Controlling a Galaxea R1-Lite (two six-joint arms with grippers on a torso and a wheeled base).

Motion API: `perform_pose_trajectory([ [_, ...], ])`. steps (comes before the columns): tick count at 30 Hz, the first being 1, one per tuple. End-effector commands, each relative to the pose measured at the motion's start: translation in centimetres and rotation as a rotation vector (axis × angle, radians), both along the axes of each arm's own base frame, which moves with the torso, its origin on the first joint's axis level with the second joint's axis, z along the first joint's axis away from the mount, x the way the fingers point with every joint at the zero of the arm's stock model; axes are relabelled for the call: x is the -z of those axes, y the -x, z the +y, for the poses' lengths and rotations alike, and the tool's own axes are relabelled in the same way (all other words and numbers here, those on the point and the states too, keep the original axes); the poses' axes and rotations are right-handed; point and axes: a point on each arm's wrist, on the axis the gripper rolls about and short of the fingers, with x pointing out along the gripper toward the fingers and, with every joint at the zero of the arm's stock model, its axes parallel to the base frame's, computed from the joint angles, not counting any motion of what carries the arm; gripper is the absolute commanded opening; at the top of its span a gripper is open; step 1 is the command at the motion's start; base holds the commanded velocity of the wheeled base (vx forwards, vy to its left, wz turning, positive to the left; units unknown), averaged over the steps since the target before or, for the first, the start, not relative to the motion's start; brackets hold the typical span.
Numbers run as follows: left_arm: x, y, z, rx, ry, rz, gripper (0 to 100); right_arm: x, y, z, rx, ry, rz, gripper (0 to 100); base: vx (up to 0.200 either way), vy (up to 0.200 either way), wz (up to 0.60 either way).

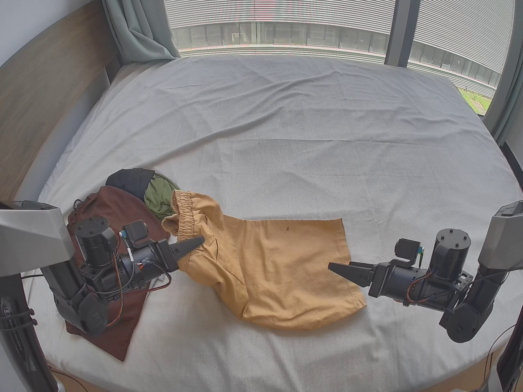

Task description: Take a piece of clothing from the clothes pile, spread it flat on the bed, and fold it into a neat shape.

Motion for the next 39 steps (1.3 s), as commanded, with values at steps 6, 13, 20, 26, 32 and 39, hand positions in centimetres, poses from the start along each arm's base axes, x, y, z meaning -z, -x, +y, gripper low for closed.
perform_pose_trajectory([
  [6,0.5,-0.5,-2.8,0.035,-0.004,-0.012,0,0.0,0.0,0.0,-0.001,0.000,-0.001,100,0.000,0.000,0.00],
  [13,1.2,-0.8,-4.0,0.061,-0.007,-0.007,0,-0.2,0.1,0.0,-0.001,-0.004,-0.008,100,0.000,0.000,0.00],
  [20,2.1,-1.2,-5.1,0.066,-0.013,0.000,0,-0.4,0.1,0.0,-0.001,-0.005,-0.012,100,0.000,0.000,0.00],
  [26,1.9,-1.3,-5.8,0.086,-0.007,-0.014,0,-0.4,0.1,0.0,-0.001,-0.005,-0.012,100,0.000,0.000,0.00],
  [32,2.1,-1.5,-7.1,0.101,-0.004,-0.025,0,-0.3,0.0,0.0,-0.001,-0.005,-0.012,100,0.000,0.000,0.00],
  [39,2.4,-1.7,-8.0,0.118,0.000,-0.027,0,-0.4,0.1,0.0,-0.001,-0.006,-0.013,100,0.000,0.000,0.00],
])
